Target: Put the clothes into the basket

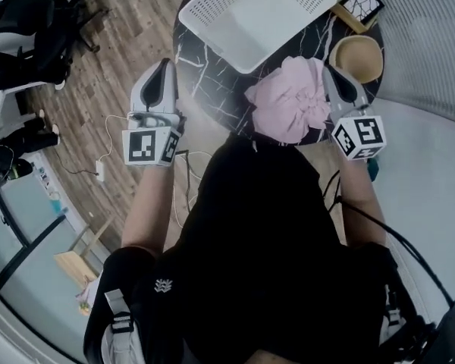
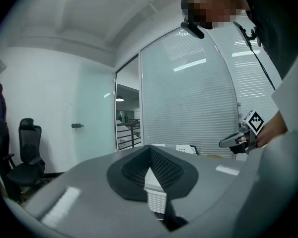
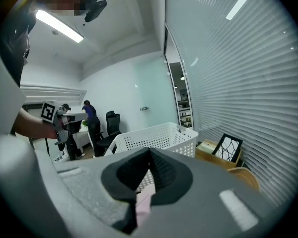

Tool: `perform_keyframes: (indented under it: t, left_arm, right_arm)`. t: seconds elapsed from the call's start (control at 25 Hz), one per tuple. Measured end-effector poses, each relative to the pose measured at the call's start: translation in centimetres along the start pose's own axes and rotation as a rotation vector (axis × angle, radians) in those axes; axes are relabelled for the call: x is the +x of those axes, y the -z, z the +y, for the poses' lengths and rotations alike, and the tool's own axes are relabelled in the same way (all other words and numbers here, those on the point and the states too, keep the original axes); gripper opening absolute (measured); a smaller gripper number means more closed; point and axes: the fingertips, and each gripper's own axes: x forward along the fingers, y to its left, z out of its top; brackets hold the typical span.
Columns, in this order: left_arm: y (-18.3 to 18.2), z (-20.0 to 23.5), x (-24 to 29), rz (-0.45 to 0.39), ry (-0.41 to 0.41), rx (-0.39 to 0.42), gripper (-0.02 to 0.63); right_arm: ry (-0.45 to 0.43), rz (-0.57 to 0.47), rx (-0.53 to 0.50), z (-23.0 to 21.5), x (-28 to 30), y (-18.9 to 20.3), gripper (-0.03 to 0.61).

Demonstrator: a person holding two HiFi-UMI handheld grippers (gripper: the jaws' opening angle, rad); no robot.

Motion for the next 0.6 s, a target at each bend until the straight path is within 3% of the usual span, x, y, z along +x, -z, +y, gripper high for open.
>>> perform_keyframes:
  t: [0.12,0.28,0.6]
  left_arm:
    - [2.1,1.1,1.6,0.005,0.033,-0.021,0.008]
    - [4.3,1.5,3.6,-0.002,0.093,-0.048,0.008]
    - [8.8,1.1,5.5,0.048,0.175,-0.064,0.008]
  right_arm:
    - [0.039,0.064,-0.025,0.4,1.4,2.1,0.002]
    - [0.168,0.083,-0.026,-0.3,2.3,3.5,0.002]
    - [0.168,0.136,0.01,0.6,4.7,6.8,0.003]
